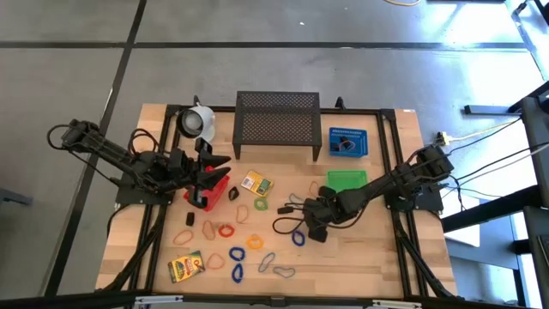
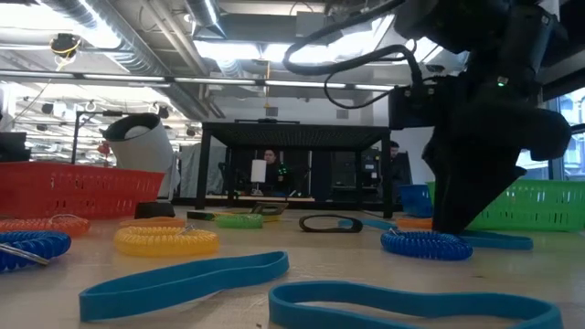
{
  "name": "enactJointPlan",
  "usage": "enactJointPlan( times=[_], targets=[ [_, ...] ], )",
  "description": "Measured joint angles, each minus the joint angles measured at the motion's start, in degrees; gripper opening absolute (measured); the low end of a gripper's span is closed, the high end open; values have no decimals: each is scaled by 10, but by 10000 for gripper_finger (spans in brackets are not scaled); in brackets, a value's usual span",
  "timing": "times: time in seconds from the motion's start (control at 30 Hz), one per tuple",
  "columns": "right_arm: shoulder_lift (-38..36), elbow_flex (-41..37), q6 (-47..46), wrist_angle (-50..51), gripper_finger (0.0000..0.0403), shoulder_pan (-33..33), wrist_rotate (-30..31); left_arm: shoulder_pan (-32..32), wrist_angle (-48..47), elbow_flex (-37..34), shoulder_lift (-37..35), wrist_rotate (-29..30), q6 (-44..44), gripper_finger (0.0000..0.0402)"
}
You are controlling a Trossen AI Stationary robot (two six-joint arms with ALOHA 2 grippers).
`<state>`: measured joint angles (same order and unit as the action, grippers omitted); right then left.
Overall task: Pick & Place Office Desk Supplies
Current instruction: Put the blue rubber band into the blue bin
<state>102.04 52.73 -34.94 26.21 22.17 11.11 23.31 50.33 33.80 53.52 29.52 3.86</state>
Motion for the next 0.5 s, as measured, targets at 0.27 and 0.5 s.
enactJointPlan(
  times=[0.27,0.5],
  targets=[
    [1,0,43,-9,51,-1,-24,0,0,0,0,15,30,128],
    [-9,-3,43,-16,11,0,-30,0,0,0,0,16,44,127]
  ],
)
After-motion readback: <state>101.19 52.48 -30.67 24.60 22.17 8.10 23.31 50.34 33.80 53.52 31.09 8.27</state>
